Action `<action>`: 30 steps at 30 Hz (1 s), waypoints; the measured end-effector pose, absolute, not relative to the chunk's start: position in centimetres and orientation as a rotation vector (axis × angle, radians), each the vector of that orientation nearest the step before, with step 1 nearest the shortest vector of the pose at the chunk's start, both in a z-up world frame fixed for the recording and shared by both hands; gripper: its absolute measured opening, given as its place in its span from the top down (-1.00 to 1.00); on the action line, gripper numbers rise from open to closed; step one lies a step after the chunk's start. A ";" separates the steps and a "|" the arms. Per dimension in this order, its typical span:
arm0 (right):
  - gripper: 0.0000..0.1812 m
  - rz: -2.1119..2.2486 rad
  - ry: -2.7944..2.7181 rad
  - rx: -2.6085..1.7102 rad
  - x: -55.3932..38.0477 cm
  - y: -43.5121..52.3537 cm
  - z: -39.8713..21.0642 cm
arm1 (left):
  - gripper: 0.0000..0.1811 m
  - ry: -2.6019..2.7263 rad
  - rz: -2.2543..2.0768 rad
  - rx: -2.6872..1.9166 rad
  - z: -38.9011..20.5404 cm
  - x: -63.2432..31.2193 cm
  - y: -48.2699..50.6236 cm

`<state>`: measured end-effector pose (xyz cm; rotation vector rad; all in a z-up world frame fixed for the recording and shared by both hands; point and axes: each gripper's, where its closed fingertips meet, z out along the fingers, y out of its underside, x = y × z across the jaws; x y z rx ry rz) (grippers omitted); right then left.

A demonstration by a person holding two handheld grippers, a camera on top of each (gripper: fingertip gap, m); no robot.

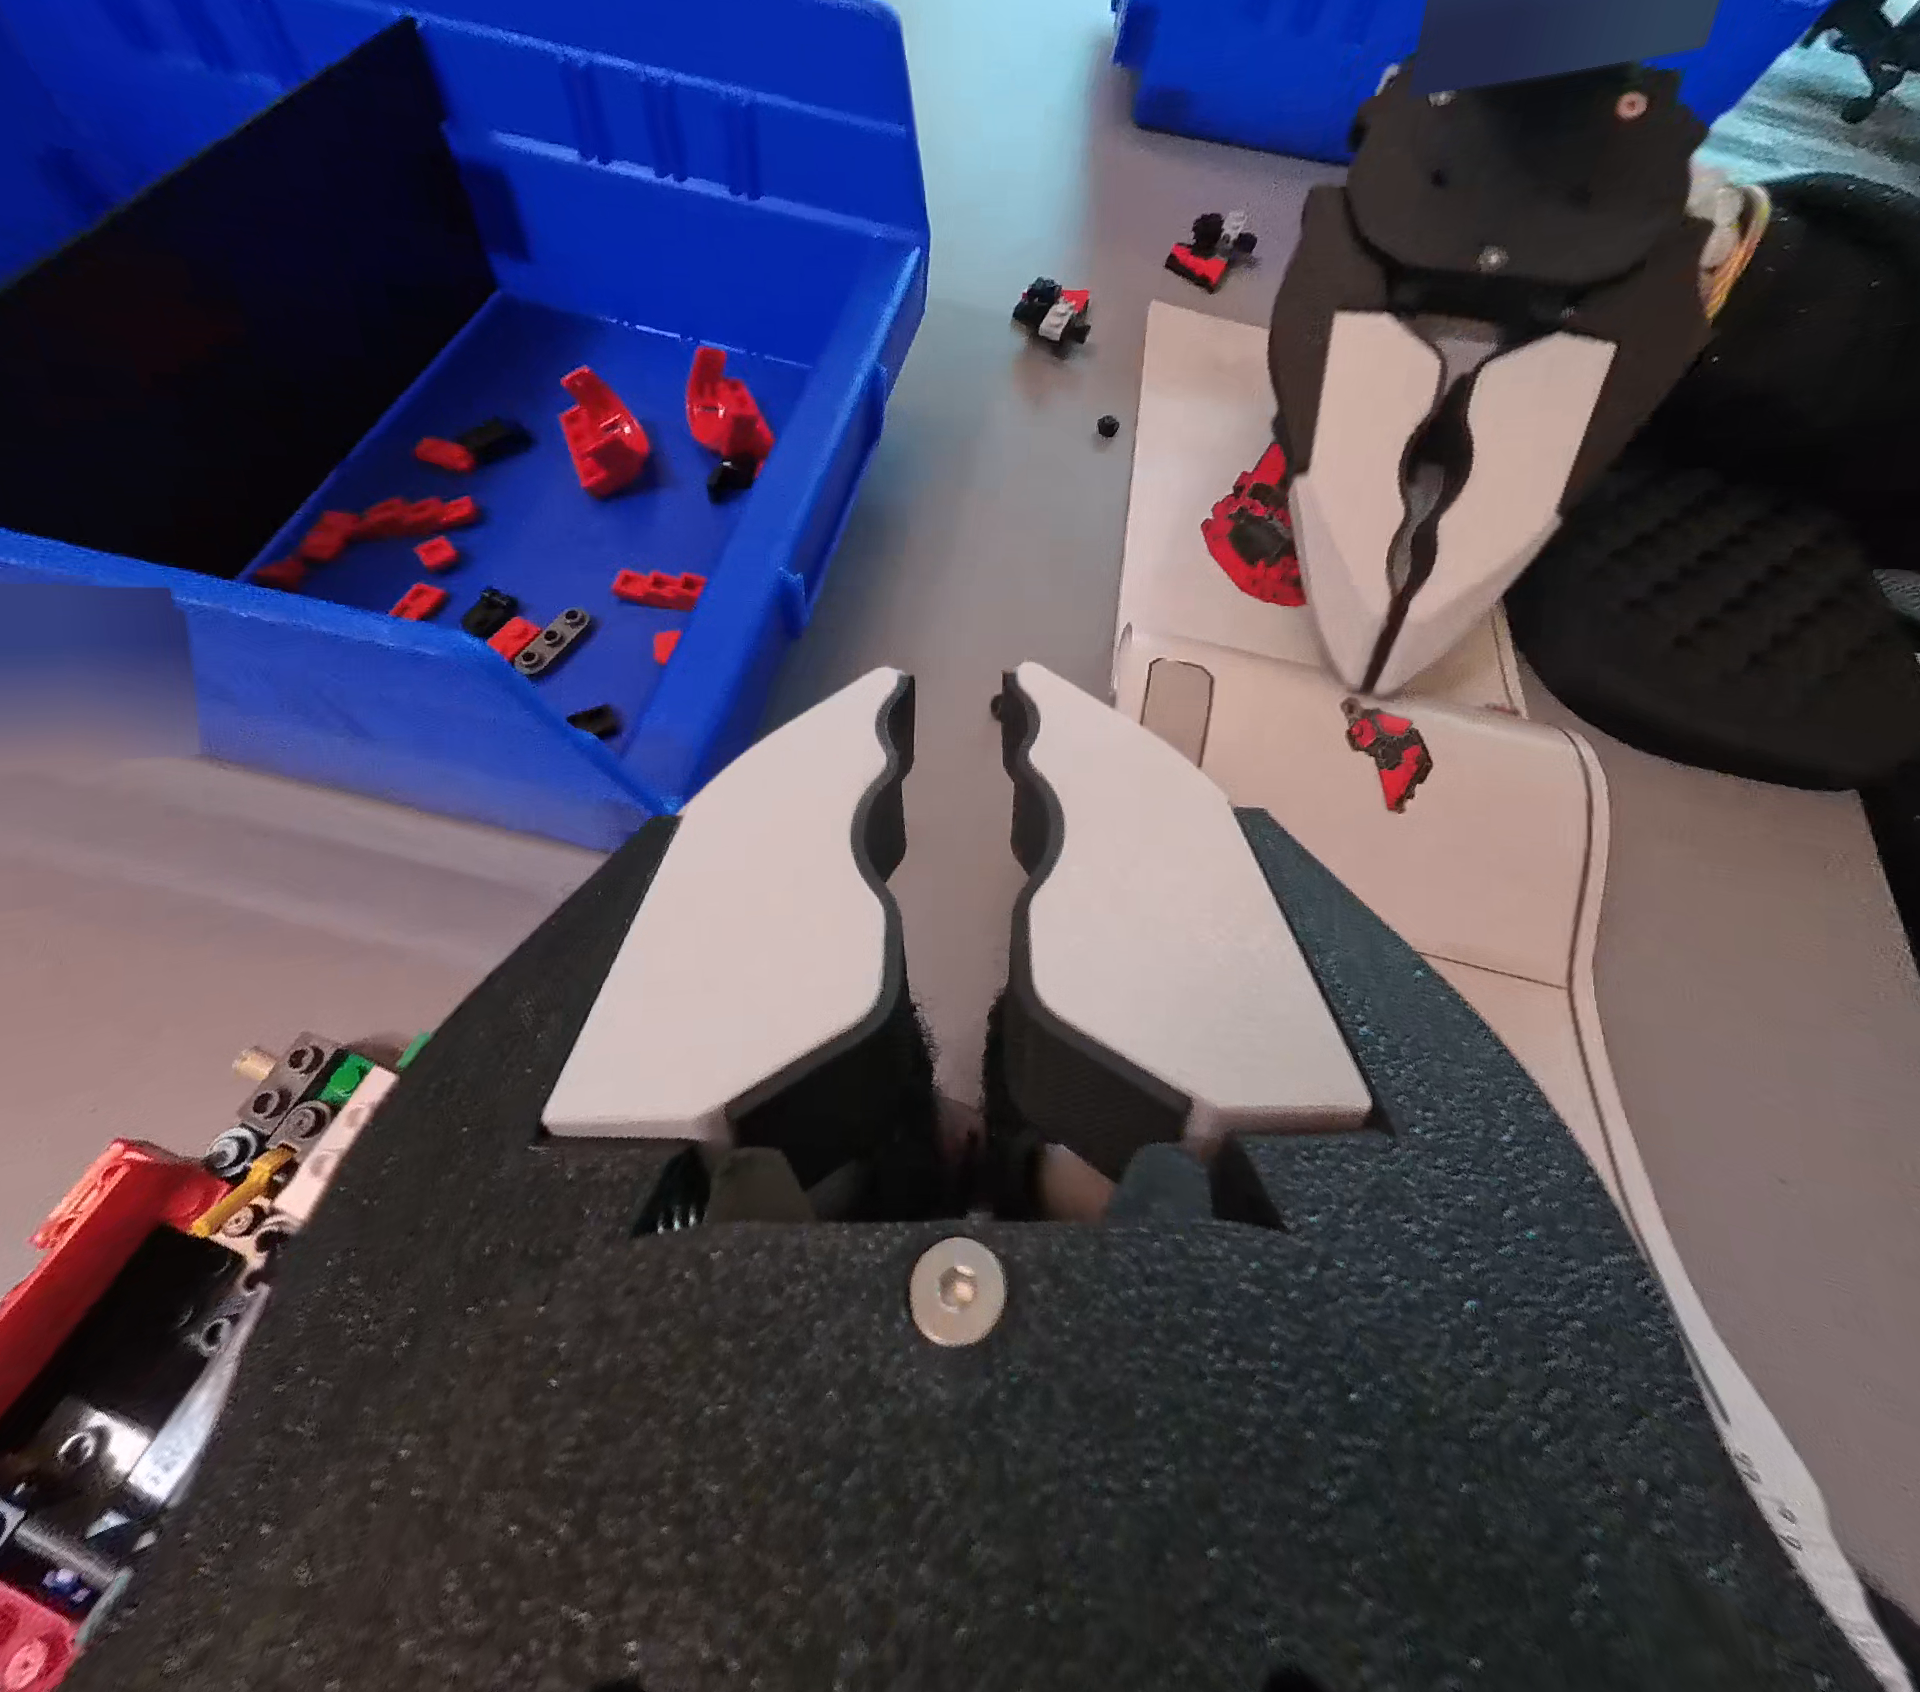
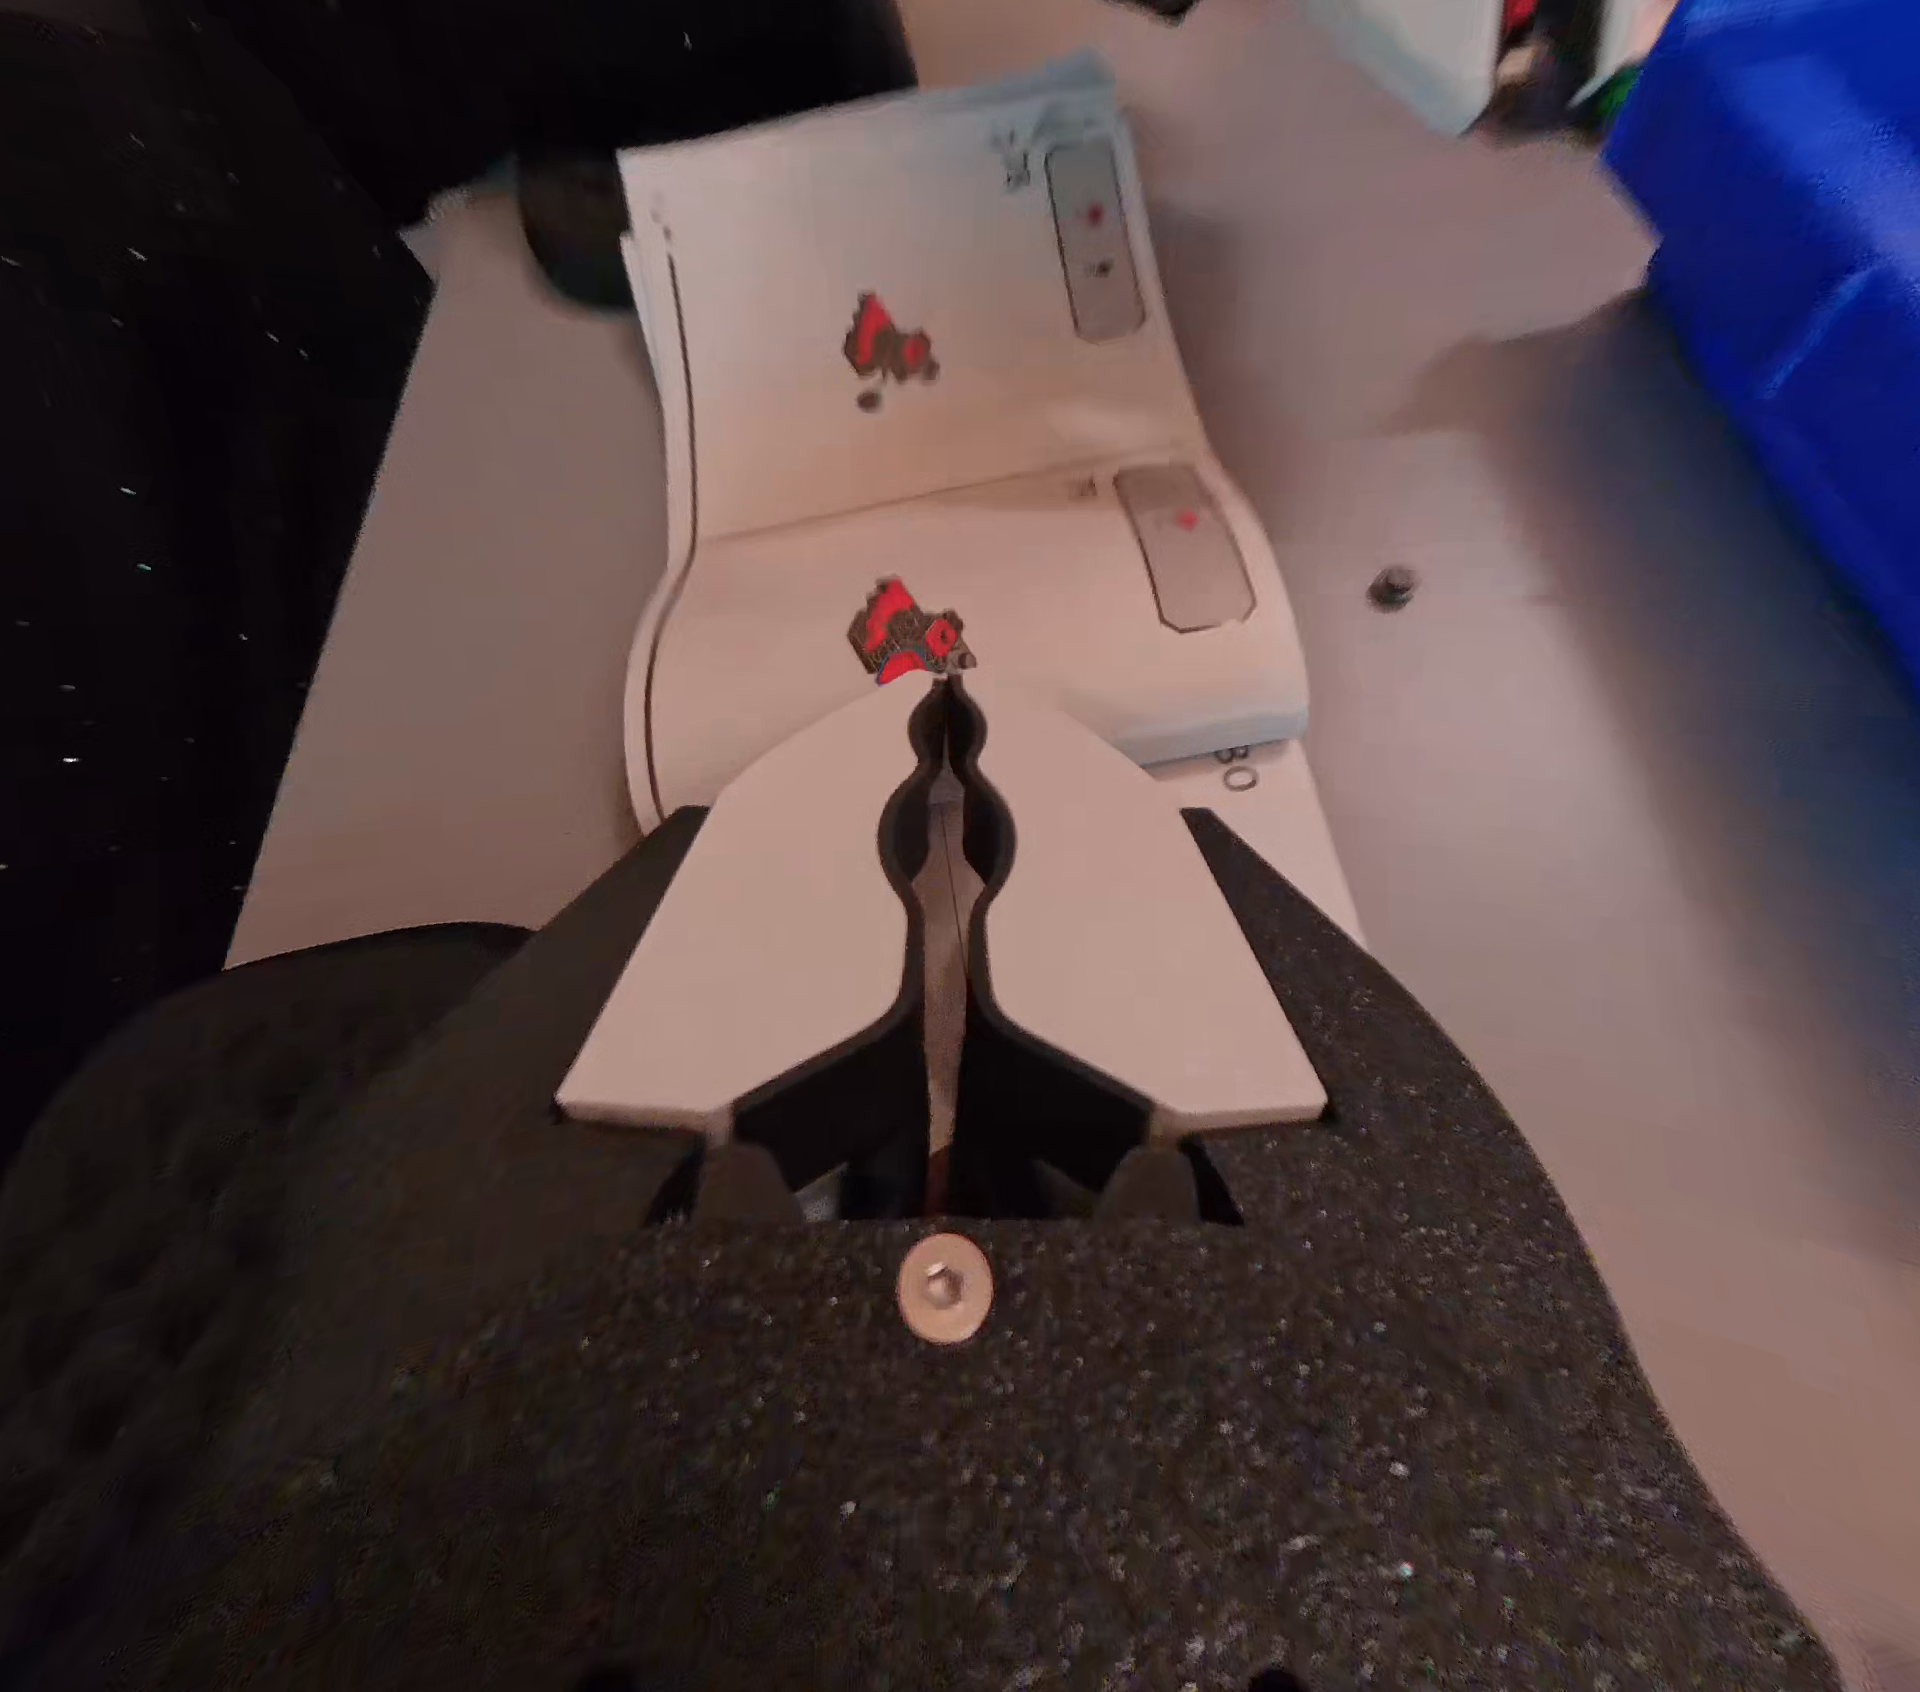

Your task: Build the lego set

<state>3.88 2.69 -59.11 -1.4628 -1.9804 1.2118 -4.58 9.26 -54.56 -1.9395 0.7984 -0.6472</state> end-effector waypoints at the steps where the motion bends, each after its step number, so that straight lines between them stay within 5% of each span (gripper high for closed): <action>1: 1.00 1.178 -2.014 -1.518 3.9 2.6 -60.1 | 0.84 0.803 -0.648 -1.946 -54.8 -4.4 9.2; 16: 1.00 1.191 -2.008 -1.577 3.7 2.5 -60.5 | 0.85 1.180 0.002 -1.995 -58.9 -4.6 9.7; 30: 1.00 1.261 -2.016 -1.534 3.8 1.7 -59.9 | 0.87 0.768 -0.364 -2.011 -56.1 -6.1 10.8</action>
